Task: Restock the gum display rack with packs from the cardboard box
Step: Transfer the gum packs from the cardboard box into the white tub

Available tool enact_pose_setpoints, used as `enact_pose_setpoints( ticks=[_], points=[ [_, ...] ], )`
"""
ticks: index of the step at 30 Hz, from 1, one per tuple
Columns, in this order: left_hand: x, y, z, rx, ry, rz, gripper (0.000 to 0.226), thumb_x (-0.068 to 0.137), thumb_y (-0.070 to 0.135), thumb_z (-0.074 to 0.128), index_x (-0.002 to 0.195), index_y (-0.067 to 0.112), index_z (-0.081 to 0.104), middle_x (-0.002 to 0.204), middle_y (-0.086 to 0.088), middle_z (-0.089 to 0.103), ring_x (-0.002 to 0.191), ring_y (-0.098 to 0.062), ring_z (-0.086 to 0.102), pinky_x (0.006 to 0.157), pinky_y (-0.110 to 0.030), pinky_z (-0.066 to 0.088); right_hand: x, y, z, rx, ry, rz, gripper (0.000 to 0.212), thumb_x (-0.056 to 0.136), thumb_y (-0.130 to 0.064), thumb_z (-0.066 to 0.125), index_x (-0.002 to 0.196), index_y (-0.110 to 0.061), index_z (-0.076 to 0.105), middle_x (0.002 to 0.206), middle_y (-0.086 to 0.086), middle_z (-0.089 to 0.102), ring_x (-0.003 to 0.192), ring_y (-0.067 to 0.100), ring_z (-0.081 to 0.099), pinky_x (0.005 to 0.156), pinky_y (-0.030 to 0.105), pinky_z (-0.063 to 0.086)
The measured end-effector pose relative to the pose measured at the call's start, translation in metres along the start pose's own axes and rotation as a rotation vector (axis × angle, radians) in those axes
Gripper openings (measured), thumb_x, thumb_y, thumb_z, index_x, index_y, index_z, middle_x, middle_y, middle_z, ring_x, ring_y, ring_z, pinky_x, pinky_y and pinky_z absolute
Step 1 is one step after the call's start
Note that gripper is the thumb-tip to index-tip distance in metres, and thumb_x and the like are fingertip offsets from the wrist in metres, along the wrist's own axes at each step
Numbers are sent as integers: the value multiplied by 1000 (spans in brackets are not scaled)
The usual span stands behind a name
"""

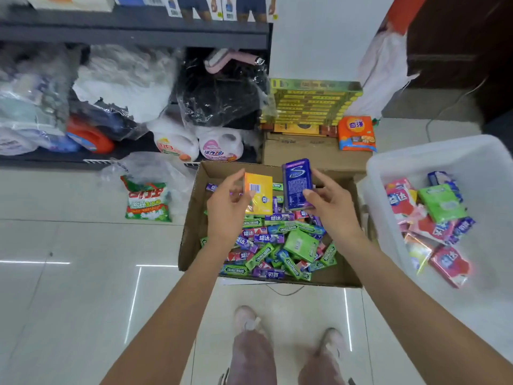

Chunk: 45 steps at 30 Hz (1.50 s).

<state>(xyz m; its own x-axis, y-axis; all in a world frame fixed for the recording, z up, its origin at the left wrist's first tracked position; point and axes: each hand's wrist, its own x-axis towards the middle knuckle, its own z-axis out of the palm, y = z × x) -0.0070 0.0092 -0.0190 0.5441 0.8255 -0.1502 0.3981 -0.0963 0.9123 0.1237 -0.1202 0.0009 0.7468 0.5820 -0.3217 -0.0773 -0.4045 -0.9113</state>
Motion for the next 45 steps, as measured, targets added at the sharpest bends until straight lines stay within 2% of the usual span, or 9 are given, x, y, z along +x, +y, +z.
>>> enact_pose_setpoints(
  ticks=[6,11,15,21,27,32,35,38,45],
  points=[
    [-44,72,55,-44,-67,74,43,88,13,62,129,21,54,89,9,63,75,-11,64,69,-13,50,-34,-15,-88,81,57,-48,47,93,-8,54,137,-21,45,108,10,66,94,23,66,81,42,56],
    [-90,122,127,-30,-134,119,39,89,11,62,125,24,55,85,15,58,67,0,58,59,-8,45,-64,10,-182,88,153,-18,46,91,-5,57,133,-21,50,93,0,68,86,21,67,81,41,55],
    [-119,139,194,39,-198,156,38,88,7,60,123,19,57,77,6,59,58,-7,60,59,-21,49,-76,53,-248,-16,186,54,46,89,-8,59,130,-29,53,96,11,69,88,29,67,82,46,55],
    [-148,123,276,269,-301,54,40,87,4,57,125,17,57,97,-11,66,87,-29,65,80,-37,52,-73,111,-306,-209,114,211,48,87,-5,60,130,-24,52,93,14,66,91,32,65,88,49,51],
    [-158,106,308,591,-395,-5,40,90,4,46,126,20,53,118,-12,59,106,-30,58,90,-41,48,-63,129,-321,-497,-81,254,45,86,-1,55,128,-17,50,101,15,67,86,24,59,76,26,44],
    [-162,111,303,767,-469,48,44,91,2,44,132,16,46,134,-11,44,120,-28,47,95,-38,42,-63,128,-321,-655,-96,207,39,87,-1,50,124,-8,54,122,14,61,110,29,56,89,29,41],
    [-159,123,293,748,-413,184,37,94,13,46,131,17,47,128,-7,47,117,-25,48,87,-38,45,-66,115,-312,-552,-62,95,38,88,0,50,124,-9,57,121,13,60,110,27,56,92,27,40],
    [-156,132,271,793,-308,288,34,95,25,46,129,19,46,120,-5,51,113,-23,49,78,-36,44,-67,95,-294,-455,-37,17,35,88,-1,50,121,-10,59,117,8,63,104,21,58,83,17,38],
    [-125,114,178,594,-67,173,24,95,26,49,118,20,54,111,-1,57,98,-19,55,72,-36,49,-60,32,-213,-349,-86,-209,30,92,-3,48,116,-12,62,107,1,63,92,14,57,80,21,42]
  ],
)
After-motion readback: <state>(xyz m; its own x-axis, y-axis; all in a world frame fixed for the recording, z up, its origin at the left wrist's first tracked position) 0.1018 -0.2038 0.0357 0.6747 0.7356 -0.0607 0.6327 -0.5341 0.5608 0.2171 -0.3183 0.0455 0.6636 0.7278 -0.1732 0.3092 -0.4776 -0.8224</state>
